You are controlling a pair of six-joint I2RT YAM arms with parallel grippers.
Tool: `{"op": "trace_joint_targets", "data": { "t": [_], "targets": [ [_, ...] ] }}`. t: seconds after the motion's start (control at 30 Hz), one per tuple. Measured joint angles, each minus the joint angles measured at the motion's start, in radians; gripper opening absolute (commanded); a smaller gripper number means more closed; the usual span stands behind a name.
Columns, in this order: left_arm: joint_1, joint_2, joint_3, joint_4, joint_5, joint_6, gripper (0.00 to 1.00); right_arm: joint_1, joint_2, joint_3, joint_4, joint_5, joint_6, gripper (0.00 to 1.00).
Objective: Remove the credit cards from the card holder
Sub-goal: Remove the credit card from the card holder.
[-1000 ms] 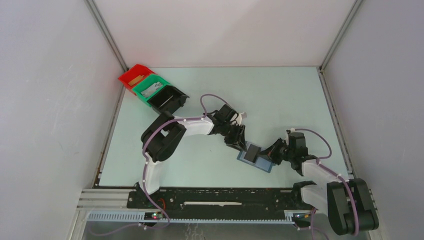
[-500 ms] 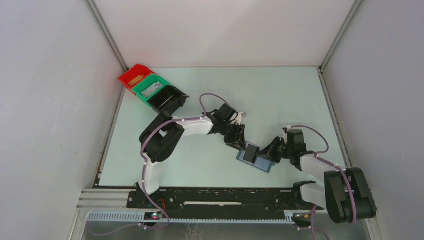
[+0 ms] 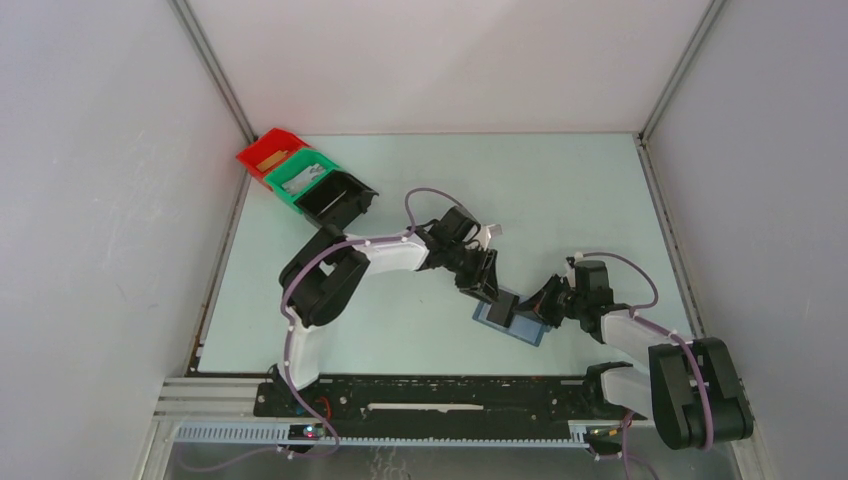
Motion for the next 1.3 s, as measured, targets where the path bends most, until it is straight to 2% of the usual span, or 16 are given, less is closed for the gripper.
{"op": "trace_joint_targets", "data": {
  "t": [0.43,0.8,0.87,1.03,1.17,1.3],
  "targets": [
    [-0.003,0.052,0.013,0.033,-0.019,-0.031,0.42,-0.004,-0.006,-0.011,0.000,0.000,0.002,0.00],
    [0.008,0.057,0.013,0.042,-0.024,-0.062,0.42,-0.047,-0.107,-0.042,-0.040,0.000,0.001,0.00],
    [0.009,0.058,0.013,0.048,-0.023,-0.068,0.42,-0.053,-0.114,-0.046,-0.045,0.000,0.001,0.09],
    [0.011,0.060,0.013,0.057,-0.021,-0.069,0.42,-0.059,-0.099,-0.061,-0.025,-0.009,0.012,0.39],
    [0.012,0.063,0.013,0.058,-0.018,-0.069,0.42,-0.059,-0.076,-0.077,0.050,-0.045,0.040,0.46],
    [0.014,0.064,0.013,0.060,-0.011,-0.068,0.41,-0.059,-0.067,-0.093,0.099,-0.053,0.066,0.48]
  ]
}}
